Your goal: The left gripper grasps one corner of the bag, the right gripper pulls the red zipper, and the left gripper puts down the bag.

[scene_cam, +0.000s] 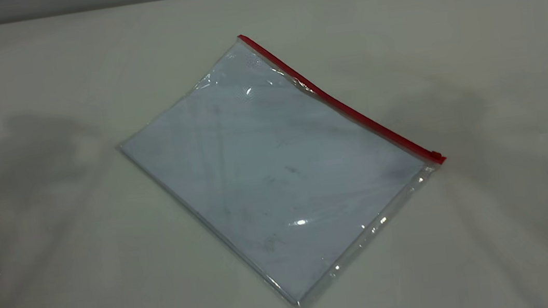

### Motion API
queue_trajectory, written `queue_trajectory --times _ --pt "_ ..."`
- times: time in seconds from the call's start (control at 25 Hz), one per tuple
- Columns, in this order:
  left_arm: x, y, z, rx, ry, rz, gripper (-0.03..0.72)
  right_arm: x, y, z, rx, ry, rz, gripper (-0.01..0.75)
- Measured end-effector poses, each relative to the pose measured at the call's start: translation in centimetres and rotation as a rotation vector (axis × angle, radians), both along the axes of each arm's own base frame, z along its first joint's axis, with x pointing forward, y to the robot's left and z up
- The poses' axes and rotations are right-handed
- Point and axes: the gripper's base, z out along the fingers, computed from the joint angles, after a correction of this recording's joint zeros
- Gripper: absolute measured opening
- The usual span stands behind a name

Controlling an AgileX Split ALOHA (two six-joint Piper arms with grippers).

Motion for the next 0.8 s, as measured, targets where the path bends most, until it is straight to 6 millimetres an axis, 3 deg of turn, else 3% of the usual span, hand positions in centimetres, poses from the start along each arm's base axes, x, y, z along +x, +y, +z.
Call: queue_trajectory --times 0.24,0.44,0.64,0.8 --pt "-4.5 0.8 3.5 -0.032 -0.046 0.037 0.59 -6.1 -2.2 3.6 0.027 0.007 -0.019 0.562" --pt "-7.4 1.3 4.7 -0.086 -0.091 0.094 0.59 -10.6 -3.9 5.7 0.082 -0.03 -0.055 0.562" --pt "-12.4 2.2 3.2 -0.11 -0.069 0.132 0.59 -15.3 -5.7 4.2 0.111 -0.025 -0.084 0.562" --pt "-17.8 3.1 0.8 -0.106 -0.066 0.134 0.59 -19.4 -6.8 0.8 0.133 0.017 -0.066 0.562"
